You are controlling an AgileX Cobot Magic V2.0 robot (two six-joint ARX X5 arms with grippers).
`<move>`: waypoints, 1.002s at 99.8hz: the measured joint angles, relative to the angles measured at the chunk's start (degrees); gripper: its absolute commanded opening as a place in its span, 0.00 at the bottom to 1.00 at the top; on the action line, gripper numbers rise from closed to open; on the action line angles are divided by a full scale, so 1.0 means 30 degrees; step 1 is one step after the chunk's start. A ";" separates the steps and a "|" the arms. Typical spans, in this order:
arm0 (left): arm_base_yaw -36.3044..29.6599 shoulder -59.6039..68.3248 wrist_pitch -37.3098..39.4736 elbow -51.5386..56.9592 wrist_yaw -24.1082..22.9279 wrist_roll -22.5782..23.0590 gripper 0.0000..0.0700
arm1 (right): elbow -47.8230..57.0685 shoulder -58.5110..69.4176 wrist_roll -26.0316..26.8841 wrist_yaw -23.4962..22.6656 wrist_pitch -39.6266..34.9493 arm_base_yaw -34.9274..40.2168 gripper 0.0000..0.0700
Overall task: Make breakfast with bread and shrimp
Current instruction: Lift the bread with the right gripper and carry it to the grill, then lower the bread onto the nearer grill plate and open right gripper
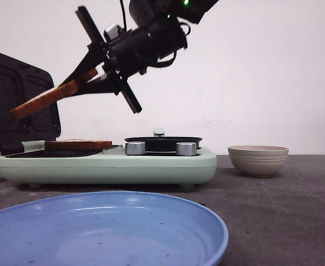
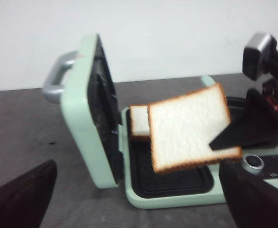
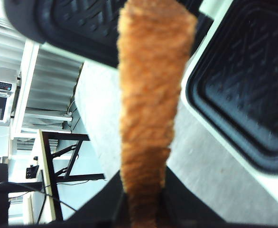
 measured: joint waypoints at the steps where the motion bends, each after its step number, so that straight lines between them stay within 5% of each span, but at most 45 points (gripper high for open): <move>1: 0.0022 0.0000 0.0007 0.0000 -0.0036 0.0007 0.97 | 0.0029 0.0044 0.0000 0.0000 -0.0007 0.0000 0.00; 100: 0.0291 -0.0015 -0.0044 0.0000 -0.0393 -0.0036 0.97 | 0.0226 0.2127 0.0656 0.1494 0.1435 0.0415 0.00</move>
